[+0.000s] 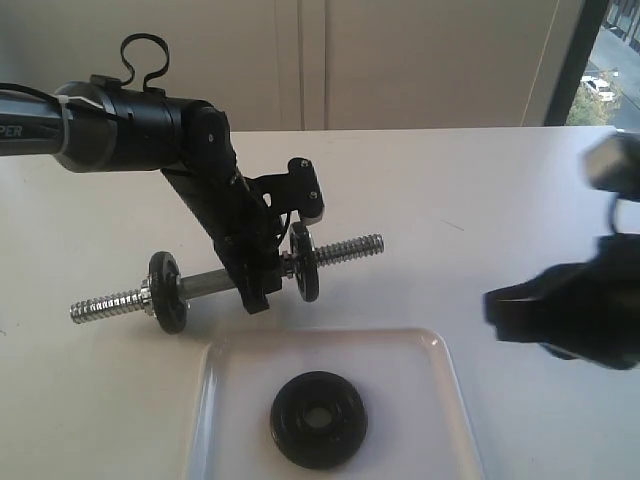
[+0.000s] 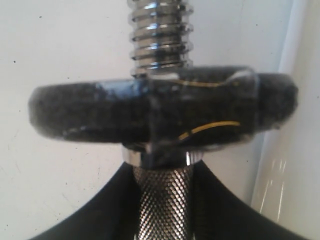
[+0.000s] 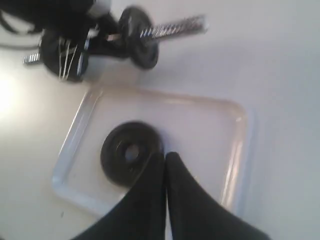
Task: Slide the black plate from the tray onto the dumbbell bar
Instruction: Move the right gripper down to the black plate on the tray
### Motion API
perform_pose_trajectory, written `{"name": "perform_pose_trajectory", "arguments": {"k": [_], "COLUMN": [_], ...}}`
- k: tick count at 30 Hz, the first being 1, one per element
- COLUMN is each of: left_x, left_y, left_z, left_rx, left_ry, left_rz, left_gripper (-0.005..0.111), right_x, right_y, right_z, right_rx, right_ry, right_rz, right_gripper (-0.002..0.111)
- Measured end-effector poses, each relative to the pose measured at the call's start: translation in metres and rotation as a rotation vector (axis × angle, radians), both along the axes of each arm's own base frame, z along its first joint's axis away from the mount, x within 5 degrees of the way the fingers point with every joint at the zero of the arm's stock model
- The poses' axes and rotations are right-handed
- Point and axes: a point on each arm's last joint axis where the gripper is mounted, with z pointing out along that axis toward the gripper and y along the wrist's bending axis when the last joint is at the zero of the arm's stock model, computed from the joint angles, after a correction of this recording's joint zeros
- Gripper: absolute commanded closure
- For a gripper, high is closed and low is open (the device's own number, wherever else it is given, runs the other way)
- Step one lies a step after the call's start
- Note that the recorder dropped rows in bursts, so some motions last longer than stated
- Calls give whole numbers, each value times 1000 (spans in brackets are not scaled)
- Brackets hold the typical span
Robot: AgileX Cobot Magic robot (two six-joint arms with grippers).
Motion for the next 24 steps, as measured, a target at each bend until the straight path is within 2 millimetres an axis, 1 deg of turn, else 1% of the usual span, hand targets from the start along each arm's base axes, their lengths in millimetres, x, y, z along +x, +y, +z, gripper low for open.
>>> {"name": "perform_pose_trajectory", "arguments": {"k": [3, 6, 10, 15, 16, 17, 19, 20, 23, 24], "left_x": [0, 1, 1, 1, 1, 1, 2, 2, 2, 2], "left_y": [1, 0, 0, 0, 0, 0, 0, 0, 0, 0], "left_z": [0, 0, 0, 0, 0, 0, 0, 0, 0, 0], "left_rx": [-1, -2, -6, -9, -9, -9, -10, -10, -10, -10], "left_ry": [0, -1, -7, -11, -11, -11, -13, -13, -13, -13], "left_rz": [4, 4, 9, 11, 11, 11, 11, 11, 11, 11], "left_gripper": [107, 107, 107, 107, 107, 107, 107, 107, 107, 107], "right_x": [26, 42, 50, 54, 55, 56, 59, 60, 61, 62], "right_y": [27, 53, 81, 110, 116, 120, 129, 132, 138, 139], "right_z": [-6, -11, -20, -31, -34, -36, -44, -48, -59, -61], "right_rx": [-58, -139, -271, -407, -431, -444, -465, -474, -481, -484], "right_ry": [114, 152, 161, 140, 136, 137, 151, 160, 197, 201], "right_rz": [185, 305, 389, 476, 498, 510, 533, 541, 551, 555], "right_gripper": [108, 108, 108, 108, 107, 104, 92, 82, 43, 29]}}
